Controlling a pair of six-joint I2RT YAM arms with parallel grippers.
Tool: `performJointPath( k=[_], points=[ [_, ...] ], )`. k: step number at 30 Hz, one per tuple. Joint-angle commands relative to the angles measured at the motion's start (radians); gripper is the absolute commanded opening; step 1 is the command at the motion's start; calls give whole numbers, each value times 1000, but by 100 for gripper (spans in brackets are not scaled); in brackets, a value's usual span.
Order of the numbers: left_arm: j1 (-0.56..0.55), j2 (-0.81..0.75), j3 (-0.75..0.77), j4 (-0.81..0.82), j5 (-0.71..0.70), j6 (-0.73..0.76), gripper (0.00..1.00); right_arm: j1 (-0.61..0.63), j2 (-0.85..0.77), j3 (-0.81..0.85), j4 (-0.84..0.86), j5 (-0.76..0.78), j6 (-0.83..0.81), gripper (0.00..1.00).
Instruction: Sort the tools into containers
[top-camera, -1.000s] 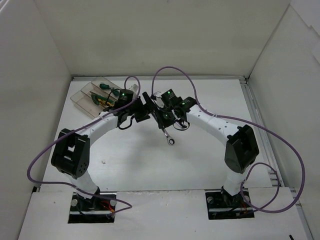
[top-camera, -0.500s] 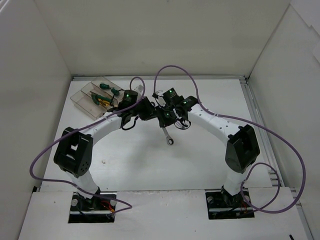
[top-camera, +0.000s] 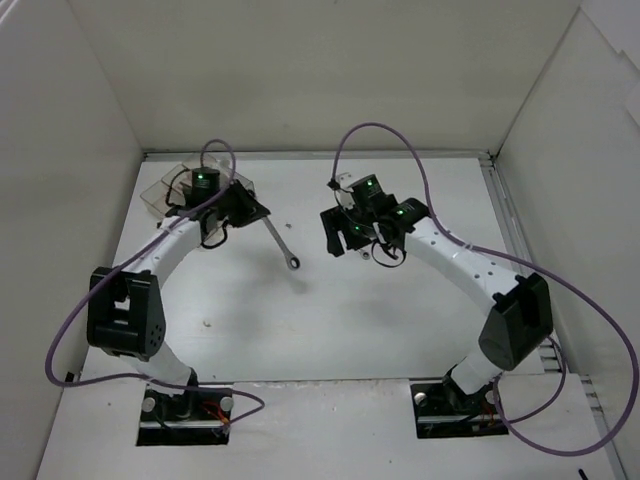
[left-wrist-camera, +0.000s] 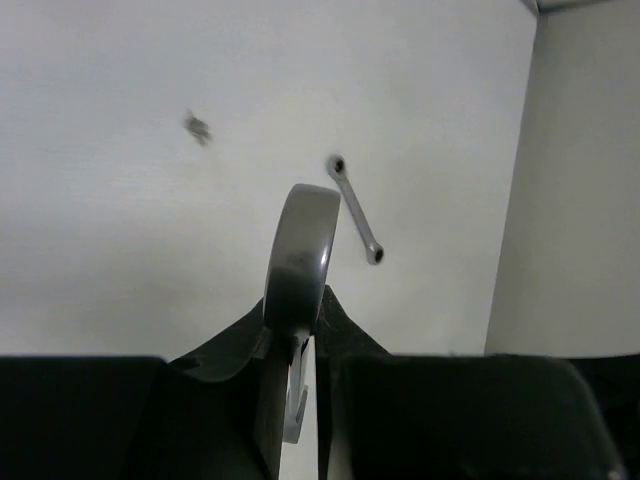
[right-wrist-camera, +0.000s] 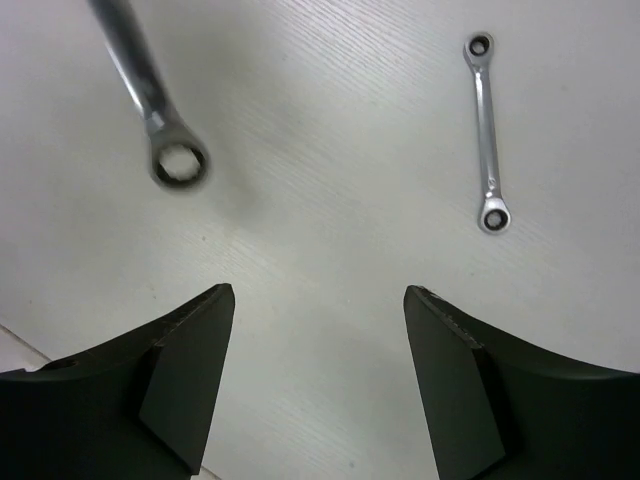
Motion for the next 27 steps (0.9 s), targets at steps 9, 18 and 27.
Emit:
performJointPath(
  k=[9,18,27],
  points=[
    [435,-123,249,-167,-55,263,0,-28,-232,-233,29,79,35,66],
    [587,44,461,-218,-48,355,0,-34,-287,-331,33,73,52,66],
    [609,210,574,-154,-37,389,0,-50,-282,-340,30,63,44,67]
  ],
)
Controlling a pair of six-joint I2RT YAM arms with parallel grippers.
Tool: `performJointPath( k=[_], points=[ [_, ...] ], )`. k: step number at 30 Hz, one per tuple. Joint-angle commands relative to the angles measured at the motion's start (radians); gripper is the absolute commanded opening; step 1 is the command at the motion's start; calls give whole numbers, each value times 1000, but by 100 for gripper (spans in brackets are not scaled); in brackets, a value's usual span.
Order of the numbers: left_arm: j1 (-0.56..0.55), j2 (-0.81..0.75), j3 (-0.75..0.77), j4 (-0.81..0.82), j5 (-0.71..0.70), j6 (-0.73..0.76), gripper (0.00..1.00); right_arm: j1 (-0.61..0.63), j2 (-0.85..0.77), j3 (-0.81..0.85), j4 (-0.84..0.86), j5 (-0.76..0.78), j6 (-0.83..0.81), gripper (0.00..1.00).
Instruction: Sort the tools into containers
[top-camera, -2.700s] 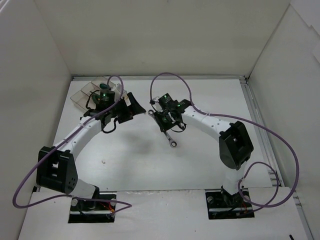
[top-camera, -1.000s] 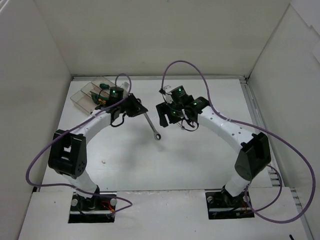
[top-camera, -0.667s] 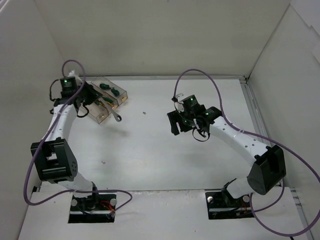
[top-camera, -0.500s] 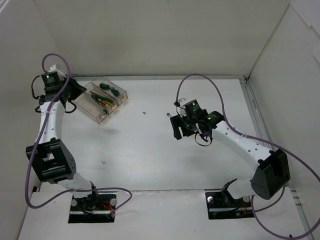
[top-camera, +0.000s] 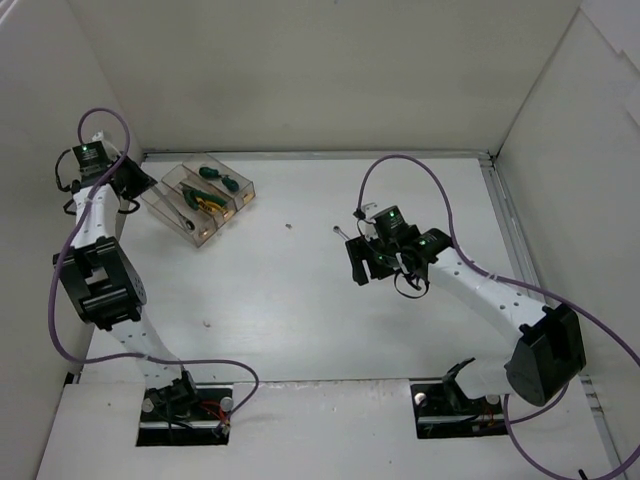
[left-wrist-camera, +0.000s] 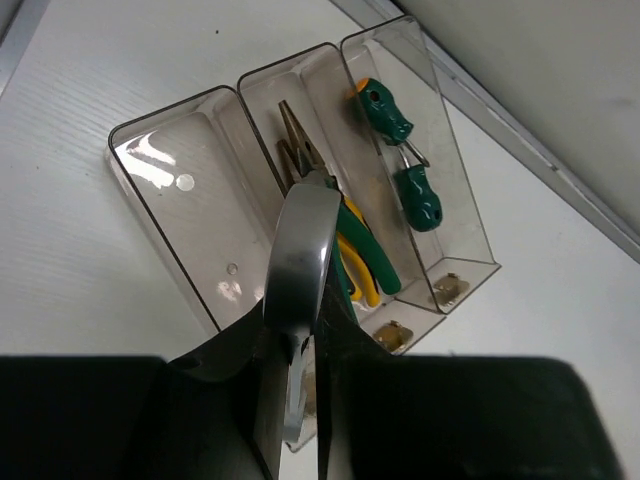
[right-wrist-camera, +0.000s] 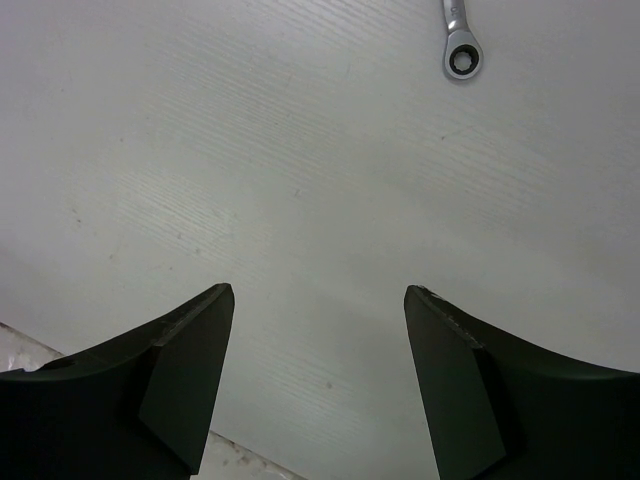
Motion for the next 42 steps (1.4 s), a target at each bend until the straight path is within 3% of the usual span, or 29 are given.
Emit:
performJointPath(
  k=[1,11,12,16,23,33,37,38,39,42],
  points=[
    [4,-6,115,98,36,31,0,-19,-26,11,34,6,11,67],
    [4,130,108,178,61,36,1,-27,28,44,34,4,22,67],
    [4,131,102,187,56,35,8,-24,36,45,33,6,22,67],
    [4,140,74,192,49,34,14,-29,48,39,36,30,19,67],
    [4,134,43,153,26,48,35,-29,56,36,34,30,16,67],
    [-15,88,68,72,-27,78,56,-27,45,25,34,43,13,67],
    [-38,45,70,34,-56,72,72,-27,48,39,34,84,-5,66],
    [-57,23,74,-3,-71,89,82,-32,60,48,37,145,-18,65],
    [-71,11,74,-3,-83,89,82,-32,60,54,38,145,-18,65],
    [-149,-29,83,-83,-161,135,95,-41,95,86,48,165,-59,62]
  ],
)
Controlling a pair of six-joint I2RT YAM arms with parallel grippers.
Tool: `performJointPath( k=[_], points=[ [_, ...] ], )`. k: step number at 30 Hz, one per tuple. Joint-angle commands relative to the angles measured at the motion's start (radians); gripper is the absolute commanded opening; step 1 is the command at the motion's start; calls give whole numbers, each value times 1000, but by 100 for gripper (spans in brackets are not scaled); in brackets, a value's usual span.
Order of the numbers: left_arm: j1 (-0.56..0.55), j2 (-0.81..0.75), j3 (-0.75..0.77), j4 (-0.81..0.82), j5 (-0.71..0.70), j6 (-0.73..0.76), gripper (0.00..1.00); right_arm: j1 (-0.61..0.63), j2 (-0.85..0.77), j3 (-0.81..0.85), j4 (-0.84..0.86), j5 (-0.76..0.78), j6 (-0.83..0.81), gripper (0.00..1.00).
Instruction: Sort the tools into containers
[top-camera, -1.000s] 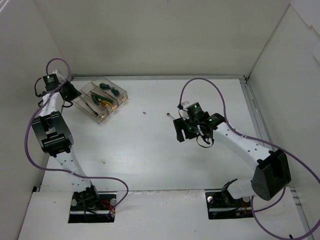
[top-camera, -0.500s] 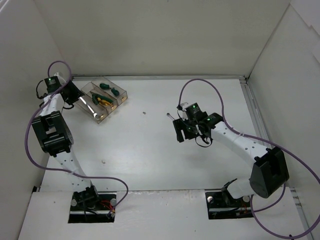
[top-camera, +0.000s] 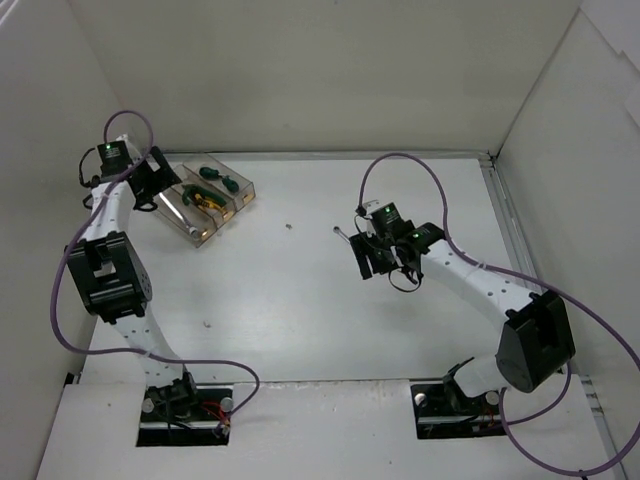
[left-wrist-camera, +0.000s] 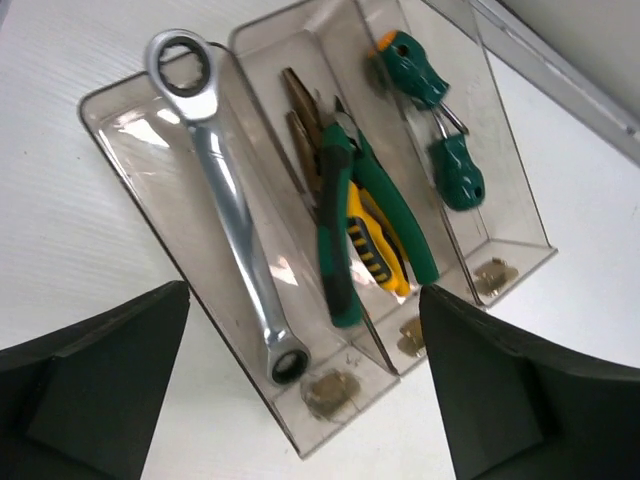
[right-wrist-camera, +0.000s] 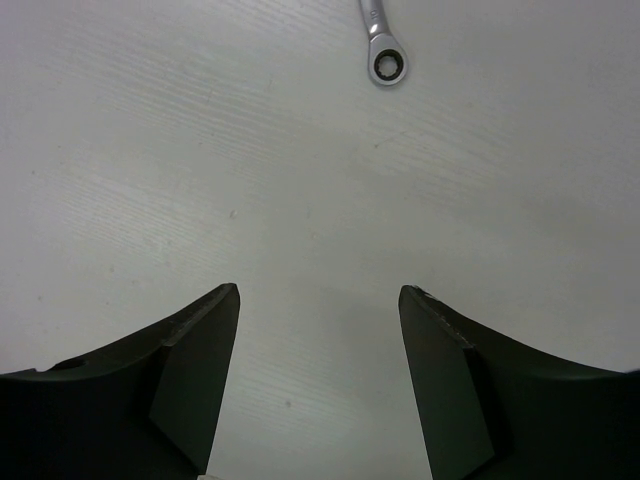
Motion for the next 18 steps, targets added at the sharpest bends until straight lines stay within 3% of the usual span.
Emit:
performJointPath(
  k=[1,8,13,18],
  points=[
    [-109,-130,59,-94,-103,72,100,-14,48,79,57,82,-49,61],
    [-373,-268,-16,-212,-304,77,100,-55,100,112,68,79,-48,55],
    [-604,-242,-59,-217,-306,-35,100,-80,43,63,85,137,24,55],
    [-680,-192,-54,-214,-240,-130,100,-82,60,39,138,82,-3,54]
  ],
)
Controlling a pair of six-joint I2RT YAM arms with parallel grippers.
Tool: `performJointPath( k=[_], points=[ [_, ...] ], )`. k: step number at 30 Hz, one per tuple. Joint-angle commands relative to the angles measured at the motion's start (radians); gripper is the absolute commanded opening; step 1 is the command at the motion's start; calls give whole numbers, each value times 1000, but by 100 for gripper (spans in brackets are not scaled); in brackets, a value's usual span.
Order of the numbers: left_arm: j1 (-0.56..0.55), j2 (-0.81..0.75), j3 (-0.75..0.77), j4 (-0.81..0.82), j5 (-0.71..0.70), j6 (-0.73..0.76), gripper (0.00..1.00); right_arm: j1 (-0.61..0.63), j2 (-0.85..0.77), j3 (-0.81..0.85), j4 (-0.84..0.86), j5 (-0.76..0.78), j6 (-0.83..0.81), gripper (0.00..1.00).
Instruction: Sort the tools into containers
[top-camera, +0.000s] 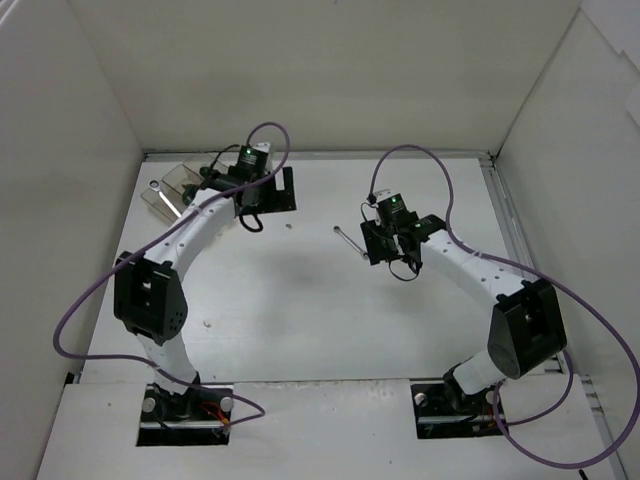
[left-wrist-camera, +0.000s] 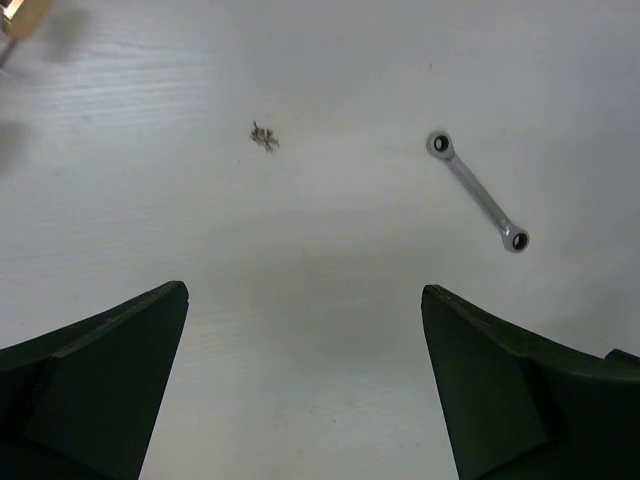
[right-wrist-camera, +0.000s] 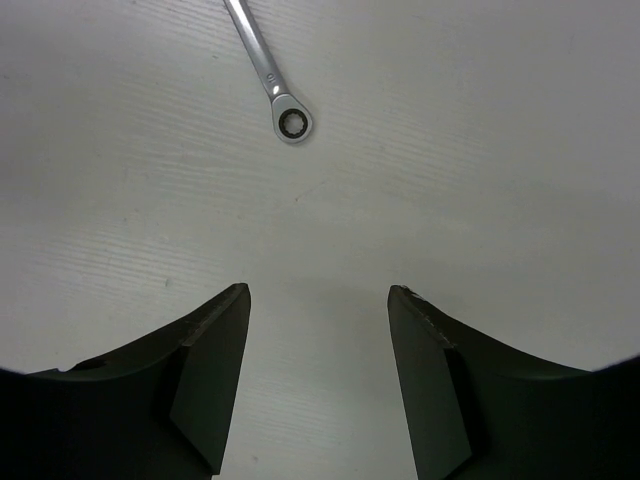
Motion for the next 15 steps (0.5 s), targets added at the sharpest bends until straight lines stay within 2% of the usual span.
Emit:
performJointPath(
  k=[1,10,15],
  points=[
    [-6,-13,-31,6,48,-94,100,1,-8,1,94,-15,-4,54],
    [-6,-231,-281,59,99,-76,100,-9,275,223,120,-78,-149,49],
    [3,-362,-422,89,142,-65,100,-35,438,345,119,-127,-176,46]
  ],
)
